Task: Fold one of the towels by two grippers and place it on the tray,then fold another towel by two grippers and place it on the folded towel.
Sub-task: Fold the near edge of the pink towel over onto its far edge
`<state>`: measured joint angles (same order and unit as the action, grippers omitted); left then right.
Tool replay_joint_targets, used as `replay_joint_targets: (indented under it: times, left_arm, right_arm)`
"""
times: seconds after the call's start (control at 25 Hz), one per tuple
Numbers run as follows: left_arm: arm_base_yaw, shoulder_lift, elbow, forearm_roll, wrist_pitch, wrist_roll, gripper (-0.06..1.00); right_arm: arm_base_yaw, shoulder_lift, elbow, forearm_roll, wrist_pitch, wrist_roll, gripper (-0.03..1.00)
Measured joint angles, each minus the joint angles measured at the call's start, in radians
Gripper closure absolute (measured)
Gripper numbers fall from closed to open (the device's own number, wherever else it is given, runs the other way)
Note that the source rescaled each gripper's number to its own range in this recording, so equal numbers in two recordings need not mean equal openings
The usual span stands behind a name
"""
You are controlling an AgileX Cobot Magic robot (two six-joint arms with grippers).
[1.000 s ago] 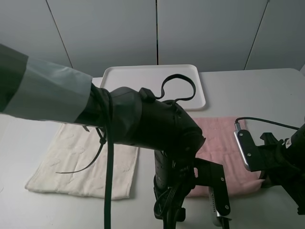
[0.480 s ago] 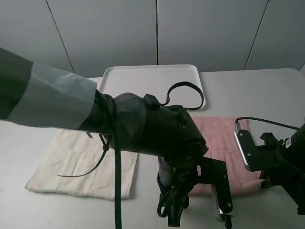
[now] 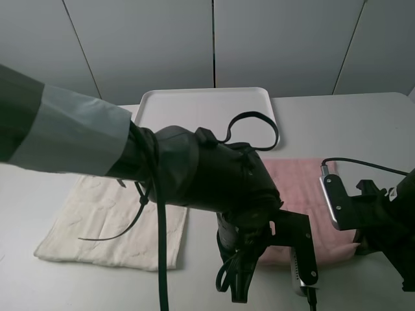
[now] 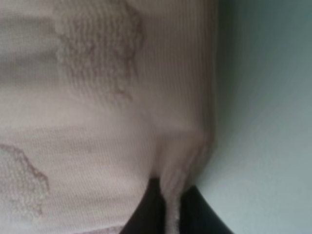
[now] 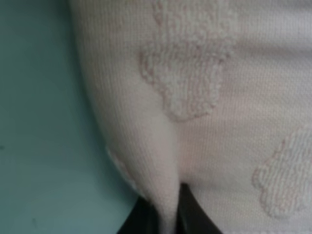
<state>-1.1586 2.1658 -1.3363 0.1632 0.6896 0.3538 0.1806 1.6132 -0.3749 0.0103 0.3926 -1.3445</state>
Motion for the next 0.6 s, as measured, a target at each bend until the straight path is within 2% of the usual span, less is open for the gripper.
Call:
replay_joint_targets:
  times: [0.24,0.4,0.6]
  left_arm:
    - [0.021,-0.059,0.000,-0.002,-0.032,-0.008,0.94]
    - [0.075,-0.123,0.000,-0.010,-0.047,-0.009,0.94]
    - [0.128,-0.166,-0.013,-0.016,-0.060,-0.009,0.94]
  right_arm:
    - [0.000,-0.094,0.022,0.004,0.050,0.082,0.96]
    - [0.000,-0.177,-0.004,0.027,0.057,0.247,0.96]
    - [0.000,-0.234,-0.103,0.029,0.115,0.488,0.96]
